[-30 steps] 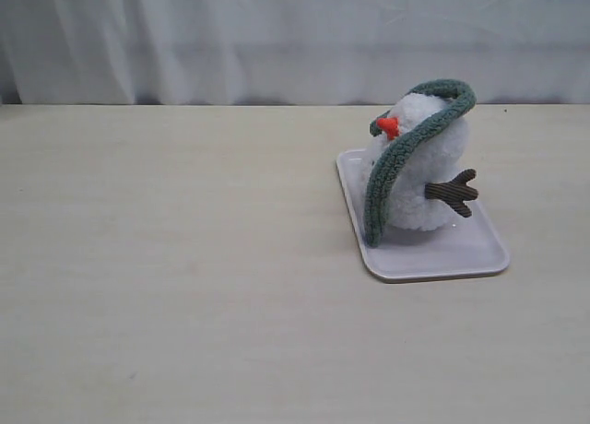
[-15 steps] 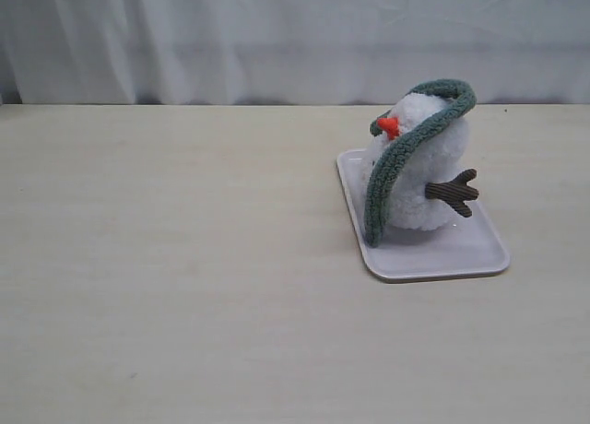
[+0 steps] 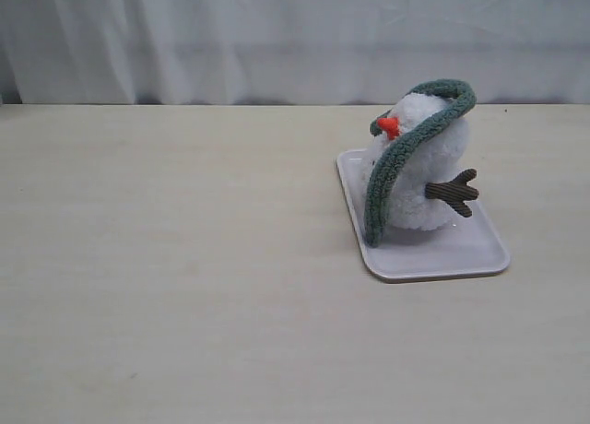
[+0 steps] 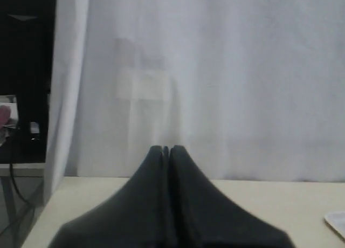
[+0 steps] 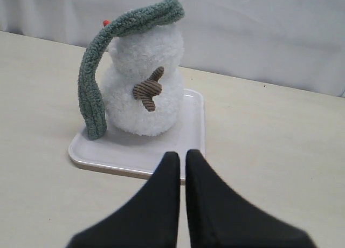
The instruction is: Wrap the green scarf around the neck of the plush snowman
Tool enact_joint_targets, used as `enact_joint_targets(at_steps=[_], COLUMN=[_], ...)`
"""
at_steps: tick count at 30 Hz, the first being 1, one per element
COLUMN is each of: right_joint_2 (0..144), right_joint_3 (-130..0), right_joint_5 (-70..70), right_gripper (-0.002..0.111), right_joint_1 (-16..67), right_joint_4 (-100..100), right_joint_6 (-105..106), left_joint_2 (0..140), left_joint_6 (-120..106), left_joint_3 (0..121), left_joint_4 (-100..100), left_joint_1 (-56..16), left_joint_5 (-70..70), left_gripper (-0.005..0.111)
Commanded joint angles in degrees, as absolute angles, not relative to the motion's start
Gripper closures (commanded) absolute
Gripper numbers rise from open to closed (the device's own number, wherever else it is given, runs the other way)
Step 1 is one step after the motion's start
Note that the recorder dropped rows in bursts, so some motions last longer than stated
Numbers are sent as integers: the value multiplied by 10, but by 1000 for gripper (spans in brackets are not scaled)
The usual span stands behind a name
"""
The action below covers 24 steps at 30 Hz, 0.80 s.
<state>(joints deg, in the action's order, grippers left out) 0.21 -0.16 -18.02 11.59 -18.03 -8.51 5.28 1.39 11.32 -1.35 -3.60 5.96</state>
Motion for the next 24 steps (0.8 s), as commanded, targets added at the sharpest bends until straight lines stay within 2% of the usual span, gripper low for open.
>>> enact_joint_targets(at_steps=[1,13,24], right_joint_2=[0,0,0], right_joint_3=[0,0,0], right_joint_5=[-172,-172,-172], right_gripper=[104,104,104], right_joint_1=[113,113,113], right_joint_4=[-185,-185,-185], right_joint_6=[-82,-82,-82], left_joint_2=[5,0,0], left_joint_6=[18,17,-7], left_joint_3=[85,0,0], left_joint_4=[-22,25,25], left_joint_1=[-2,-1,-1], left_joint_5=[55,49,97], left_gripper=[107,107,107])
